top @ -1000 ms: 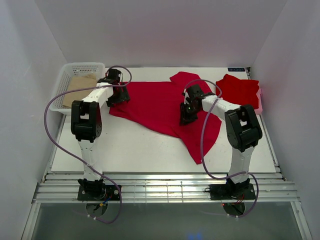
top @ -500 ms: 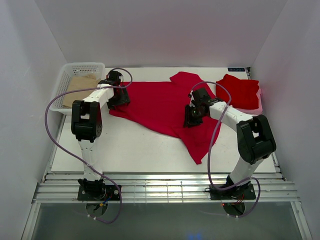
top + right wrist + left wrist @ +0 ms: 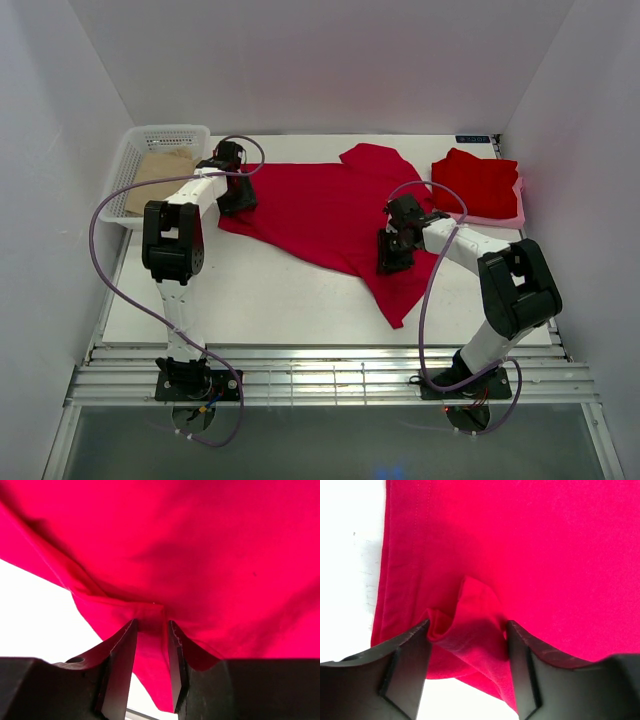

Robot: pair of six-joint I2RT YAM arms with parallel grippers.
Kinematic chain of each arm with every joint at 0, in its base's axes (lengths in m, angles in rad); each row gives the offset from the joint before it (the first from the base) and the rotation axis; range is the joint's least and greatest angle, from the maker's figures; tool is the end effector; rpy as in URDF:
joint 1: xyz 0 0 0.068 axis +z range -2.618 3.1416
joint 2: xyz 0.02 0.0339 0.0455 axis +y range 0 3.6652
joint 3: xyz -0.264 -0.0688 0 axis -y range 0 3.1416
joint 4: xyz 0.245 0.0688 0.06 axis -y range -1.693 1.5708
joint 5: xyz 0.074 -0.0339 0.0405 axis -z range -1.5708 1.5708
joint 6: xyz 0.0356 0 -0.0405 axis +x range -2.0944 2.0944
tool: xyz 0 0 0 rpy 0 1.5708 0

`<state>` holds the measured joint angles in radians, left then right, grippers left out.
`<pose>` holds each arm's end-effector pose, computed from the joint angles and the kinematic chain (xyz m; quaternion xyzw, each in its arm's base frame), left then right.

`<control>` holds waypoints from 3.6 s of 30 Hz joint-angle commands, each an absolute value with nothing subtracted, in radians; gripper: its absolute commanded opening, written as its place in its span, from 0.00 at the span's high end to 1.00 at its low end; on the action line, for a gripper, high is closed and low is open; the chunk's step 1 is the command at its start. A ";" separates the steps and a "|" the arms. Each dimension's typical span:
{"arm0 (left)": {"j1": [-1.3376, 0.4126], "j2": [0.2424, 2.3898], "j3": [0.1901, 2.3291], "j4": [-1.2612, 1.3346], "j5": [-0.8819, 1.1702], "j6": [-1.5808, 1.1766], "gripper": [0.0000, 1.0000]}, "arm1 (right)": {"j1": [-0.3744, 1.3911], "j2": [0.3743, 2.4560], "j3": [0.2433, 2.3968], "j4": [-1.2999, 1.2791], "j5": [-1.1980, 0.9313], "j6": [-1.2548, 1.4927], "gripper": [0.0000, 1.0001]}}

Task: Fold and stack the t-shirts
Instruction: Flatten out the tshirt

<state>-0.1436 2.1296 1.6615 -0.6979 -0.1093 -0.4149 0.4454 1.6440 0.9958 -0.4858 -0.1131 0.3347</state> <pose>0.4447 -0.0604 0.1798 -0.1432 0.9677 -0.0039 0.2077 0.2844 0.1402 0.1776 -0.0661 0.9725 0.1333 0.1791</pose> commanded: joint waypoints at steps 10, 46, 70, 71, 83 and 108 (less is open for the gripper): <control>-0.160 1.925 1.573 -0.680 -0.112 -0.405 1.00 | 0.451 1.600 0.945 -0.408 -0.160 0.344 0.83; -0.184 1.485 1.074 -0.962 -0.222 -0.497 0.32 | 0.739 1.344 0.739 -0.552 -0.261 0.367 0.92; -0.186 1.819 1.330 -0.844 -0.184 -0.500 0.86 | 0.700 1.299 0.994 -0.692 0.209 0.460 0.92; -0.187 1.822 1.324 -0.832 -0.186 -0.499 0.88 | 0.669 1.324 1.000 -0.686 0.210 0.469 0.92; -0.186 1.904 1.315 -0.804 -0.229 -0.489 1.00 | 0.473 1.614 1.020 -0.529 0.213 0.387 0.92; -0.149 2.212 1.704 -0.834 -0.230 -0.430 1.00 | 0.242 2.063 1.379 -0.545 0.143 0.221 0.92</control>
